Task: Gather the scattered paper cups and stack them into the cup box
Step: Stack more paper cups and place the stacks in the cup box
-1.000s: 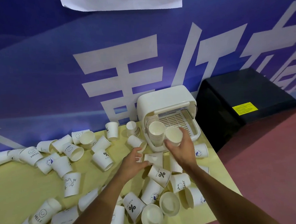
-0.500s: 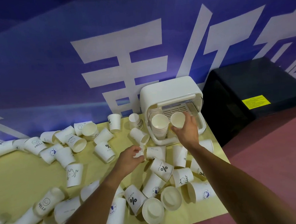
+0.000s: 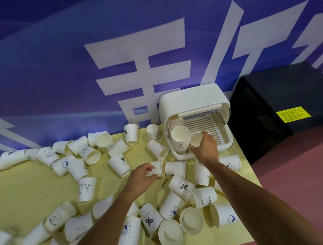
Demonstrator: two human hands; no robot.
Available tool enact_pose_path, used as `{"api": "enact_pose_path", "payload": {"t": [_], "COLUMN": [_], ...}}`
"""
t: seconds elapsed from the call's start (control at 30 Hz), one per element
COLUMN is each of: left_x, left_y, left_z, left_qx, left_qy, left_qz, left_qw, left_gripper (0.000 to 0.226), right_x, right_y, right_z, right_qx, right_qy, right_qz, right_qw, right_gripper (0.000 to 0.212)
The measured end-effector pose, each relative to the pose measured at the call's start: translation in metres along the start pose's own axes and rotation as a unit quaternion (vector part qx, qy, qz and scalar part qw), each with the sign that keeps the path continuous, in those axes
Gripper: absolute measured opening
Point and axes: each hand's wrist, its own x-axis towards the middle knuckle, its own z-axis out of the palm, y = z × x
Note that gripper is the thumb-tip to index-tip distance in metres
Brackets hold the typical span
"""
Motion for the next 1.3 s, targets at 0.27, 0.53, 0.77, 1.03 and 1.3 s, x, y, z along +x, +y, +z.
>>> {"api": "enact_pose_path", "payload": {"t": [0.27,0.53,0.77,1.03,1.3], "left_x": [0.0,0.0,-0.016,-0.047,-0.079], "left_y": [-0.003,-0.007,-0.027,-0.087,-0.203], "left_z": [0.001,-0.014,-0.056,-0.152,-0.277], "left_qx": [-0.004,-0.002,-0.027,-0.079,-0.088], "left_qy": [0.006,0.016,0.071,0.167,0.238], "left_qz": [0.003,-0.006,-0.029,-0.07,-0.135], "left_qw": [1.0,1.0,0.997,0.98,0.958], "left_gripper": [0.029,0.035,0.036,0.039,0.038], "right_x": [0.001,-0.014,-0.092,-0.115,-0.139], "right_y": [0.0,-0.001,-0.055,-0.182,-0.314], "right_z": [0.002,-0.001,0.029,0.1,0.189], "right_qx": [-0.028,0.017,0.086,0.034,-0.051], "right_qy": [0.026,0.053,0.103,-0.067,-0.169], "right_qz": [-0.012,-0.003,-0.144,-0.243,-0.316], "right_qw": [0.999,0.998,0.98,0.967,0.932], "right_gripper": [0.076,0.082,0.052,0.05,0.054]}}
